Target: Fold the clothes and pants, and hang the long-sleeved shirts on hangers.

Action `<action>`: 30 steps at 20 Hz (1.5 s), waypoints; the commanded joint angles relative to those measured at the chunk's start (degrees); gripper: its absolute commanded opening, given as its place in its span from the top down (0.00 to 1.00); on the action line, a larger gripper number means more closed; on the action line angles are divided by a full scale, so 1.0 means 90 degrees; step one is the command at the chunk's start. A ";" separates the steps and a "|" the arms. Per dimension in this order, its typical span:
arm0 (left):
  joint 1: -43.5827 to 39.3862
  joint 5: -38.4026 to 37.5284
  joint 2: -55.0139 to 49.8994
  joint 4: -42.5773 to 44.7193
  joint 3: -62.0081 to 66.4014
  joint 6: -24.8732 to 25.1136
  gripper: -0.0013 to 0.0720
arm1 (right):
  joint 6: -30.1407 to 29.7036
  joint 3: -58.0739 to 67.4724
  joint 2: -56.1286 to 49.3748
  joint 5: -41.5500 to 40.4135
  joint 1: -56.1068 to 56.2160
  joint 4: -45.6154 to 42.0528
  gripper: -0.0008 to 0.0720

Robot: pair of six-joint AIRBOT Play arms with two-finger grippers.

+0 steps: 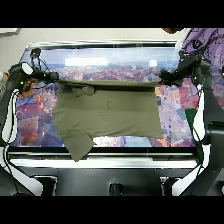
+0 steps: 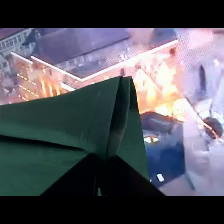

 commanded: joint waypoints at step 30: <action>0.0211 -0.3269 -0.0036 0.0027 -0.0075 -0.0340 0.25 | -0.0143 -0.1183 0.0063 -0.2356 0.0158 -0.1146 0.26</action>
